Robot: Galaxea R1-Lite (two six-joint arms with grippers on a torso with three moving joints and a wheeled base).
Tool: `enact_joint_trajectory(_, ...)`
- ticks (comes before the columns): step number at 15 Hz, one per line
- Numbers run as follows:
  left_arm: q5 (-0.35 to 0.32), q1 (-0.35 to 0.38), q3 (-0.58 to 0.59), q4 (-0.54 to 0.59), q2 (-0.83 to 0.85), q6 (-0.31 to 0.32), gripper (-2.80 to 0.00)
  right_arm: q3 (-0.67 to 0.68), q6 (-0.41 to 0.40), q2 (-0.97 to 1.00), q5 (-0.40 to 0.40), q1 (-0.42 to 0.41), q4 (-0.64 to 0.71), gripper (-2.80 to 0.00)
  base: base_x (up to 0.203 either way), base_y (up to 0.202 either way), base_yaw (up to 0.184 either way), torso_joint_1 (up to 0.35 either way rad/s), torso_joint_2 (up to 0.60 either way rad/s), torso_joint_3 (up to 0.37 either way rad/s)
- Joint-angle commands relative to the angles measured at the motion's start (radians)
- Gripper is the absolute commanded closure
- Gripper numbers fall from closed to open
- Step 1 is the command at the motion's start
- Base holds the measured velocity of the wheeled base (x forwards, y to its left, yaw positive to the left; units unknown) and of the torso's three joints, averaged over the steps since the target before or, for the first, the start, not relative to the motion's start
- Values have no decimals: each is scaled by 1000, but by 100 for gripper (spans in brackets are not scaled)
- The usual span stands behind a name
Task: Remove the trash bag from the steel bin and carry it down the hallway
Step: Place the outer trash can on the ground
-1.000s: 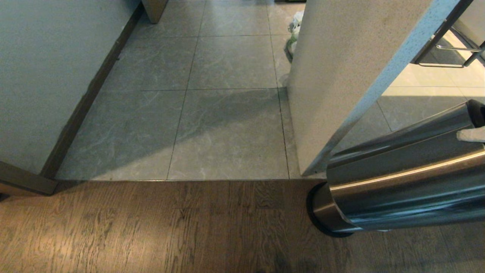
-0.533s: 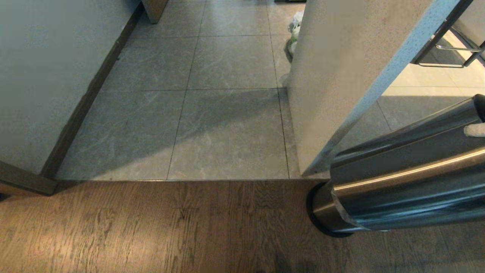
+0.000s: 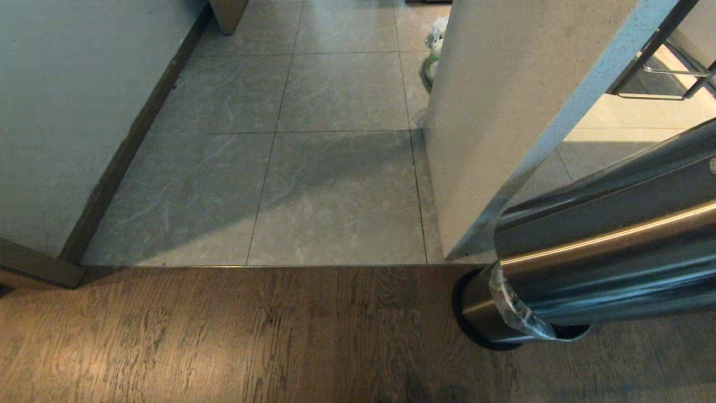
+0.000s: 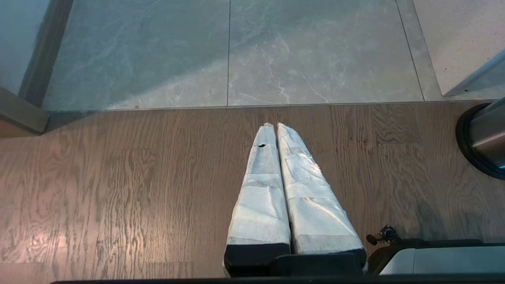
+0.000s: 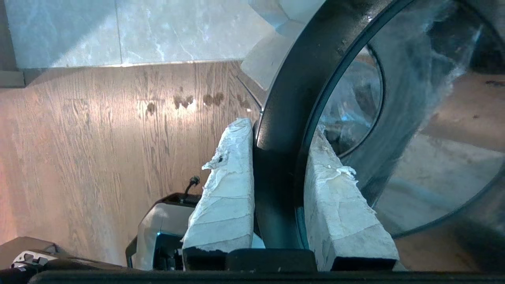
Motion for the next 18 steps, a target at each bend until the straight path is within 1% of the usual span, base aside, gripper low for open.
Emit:
enact_joint_trajectory(1,0,0,0,0,0,0,0,-13,-1,-2,3,-17,1,0,0,0,0,0,0,0)
enact_joint_trajectory(2,1,0,0,0,0,0,0,-15,-1,-2,3,-24,0,0,0,0,0,0,0,0)
enact_joint_trajectory(6,1,0,0,0,0,0,0,-30,-7,0,-1,-105,-6,0,0,0,0,0,0,0)
enact_joint_trajectory(10,1,0,0,0,0,0,0,-30,-30,19,-1,-201,-12,0,0,0,0,0,0,0)
enact_joint_trajectory(11,1,0,0,0,0,0,0,-30,-31,24,-1,-214,-13,0,0,0,0,0,0,0)
enact_joint_trajectory(13,1,0,0,0,0,0,0,-33,-33,45,-1,-274,-13,0,0,0,0,0,0,0)
enact_joint_trajectory(16,0,0,0,0,0,0,0,-44,-75,80,1,-348,-13,0,0,0,0,0,0,0)
enact_joint_trajectory(18,0,0,0,0,0,0,0,-70,-82,110,2,-386,-7,0,0,0,0,0,0,0)
